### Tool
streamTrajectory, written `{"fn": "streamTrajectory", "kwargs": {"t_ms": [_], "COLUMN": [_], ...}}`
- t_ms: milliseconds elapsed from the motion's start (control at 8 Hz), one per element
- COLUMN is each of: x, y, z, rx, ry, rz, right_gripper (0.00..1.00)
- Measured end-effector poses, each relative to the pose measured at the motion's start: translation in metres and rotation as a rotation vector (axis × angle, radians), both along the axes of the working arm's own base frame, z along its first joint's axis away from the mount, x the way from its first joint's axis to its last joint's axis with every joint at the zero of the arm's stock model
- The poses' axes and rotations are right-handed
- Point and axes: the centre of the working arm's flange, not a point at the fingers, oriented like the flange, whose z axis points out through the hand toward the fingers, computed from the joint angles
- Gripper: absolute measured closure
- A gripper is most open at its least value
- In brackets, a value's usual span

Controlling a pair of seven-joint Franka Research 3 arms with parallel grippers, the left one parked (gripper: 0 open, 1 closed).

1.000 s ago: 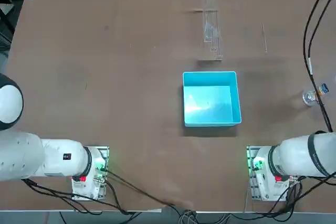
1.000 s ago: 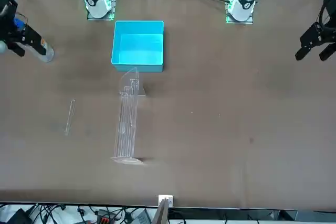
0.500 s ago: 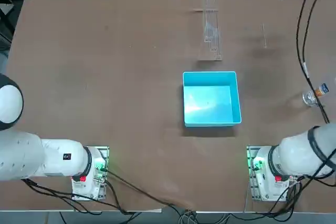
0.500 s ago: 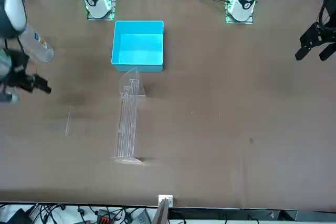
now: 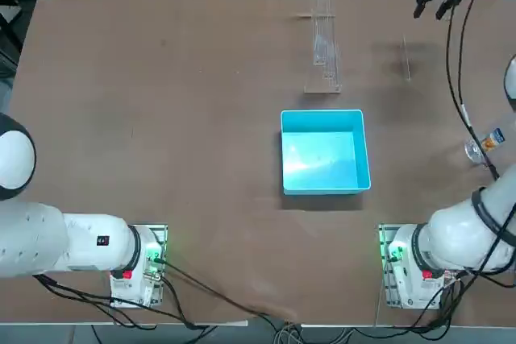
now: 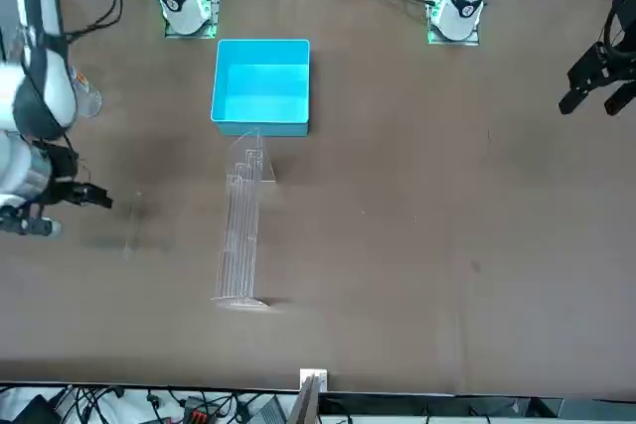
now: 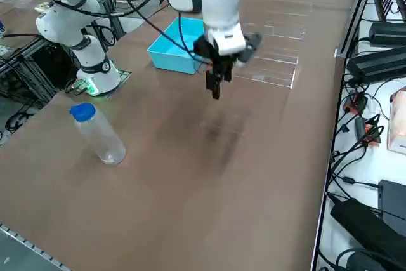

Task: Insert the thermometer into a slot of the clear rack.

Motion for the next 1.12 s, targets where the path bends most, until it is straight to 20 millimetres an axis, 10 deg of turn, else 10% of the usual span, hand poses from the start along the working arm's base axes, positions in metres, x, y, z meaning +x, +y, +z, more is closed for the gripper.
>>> {"fn": "streamTrajectory", "kwargs": {"t_ms": [1125], "x": [0.005], "y": [-0.023], "z": [-0.122], "rx": [-0.002], "ry": [-0.011], "rz": [-0.064], "right_gripper": [0.08]}}
